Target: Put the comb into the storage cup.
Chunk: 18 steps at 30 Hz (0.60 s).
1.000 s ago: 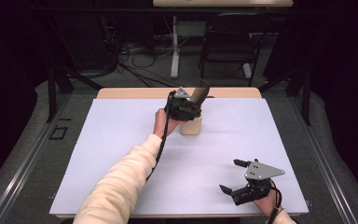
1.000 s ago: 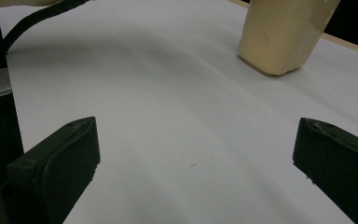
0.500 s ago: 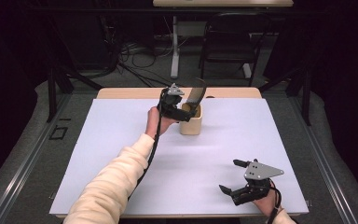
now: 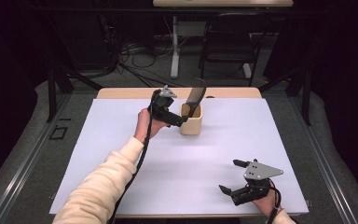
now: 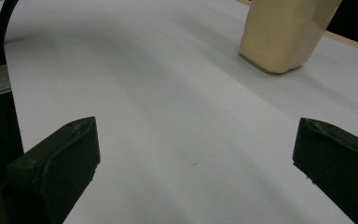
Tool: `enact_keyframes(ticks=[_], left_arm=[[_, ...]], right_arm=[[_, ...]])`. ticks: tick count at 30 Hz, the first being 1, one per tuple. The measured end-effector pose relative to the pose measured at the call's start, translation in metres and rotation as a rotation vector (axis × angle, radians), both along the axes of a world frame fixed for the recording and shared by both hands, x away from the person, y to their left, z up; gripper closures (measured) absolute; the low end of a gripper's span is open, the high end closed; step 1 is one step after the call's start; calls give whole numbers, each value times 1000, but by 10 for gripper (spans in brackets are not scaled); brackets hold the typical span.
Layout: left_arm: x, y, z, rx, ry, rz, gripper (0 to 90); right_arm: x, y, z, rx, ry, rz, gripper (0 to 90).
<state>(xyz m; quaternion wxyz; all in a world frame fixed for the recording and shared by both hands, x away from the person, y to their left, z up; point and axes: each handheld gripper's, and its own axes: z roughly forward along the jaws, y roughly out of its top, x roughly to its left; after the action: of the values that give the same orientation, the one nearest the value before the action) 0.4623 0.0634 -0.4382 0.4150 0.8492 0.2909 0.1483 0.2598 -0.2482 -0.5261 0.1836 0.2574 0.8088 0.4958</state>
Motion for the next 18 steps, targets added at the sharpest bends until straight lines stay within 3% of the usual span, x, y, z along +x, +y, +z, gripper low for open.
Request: enact_keyframes(ticks=[8,18], left_arm=[[-12,11,1,21,17,-16,0],[-28,33,-9,34,31,17,0]], right_arm=[[0,0,0,-2,0,0,1],[0,-1,0,-2,2,-2,1]])
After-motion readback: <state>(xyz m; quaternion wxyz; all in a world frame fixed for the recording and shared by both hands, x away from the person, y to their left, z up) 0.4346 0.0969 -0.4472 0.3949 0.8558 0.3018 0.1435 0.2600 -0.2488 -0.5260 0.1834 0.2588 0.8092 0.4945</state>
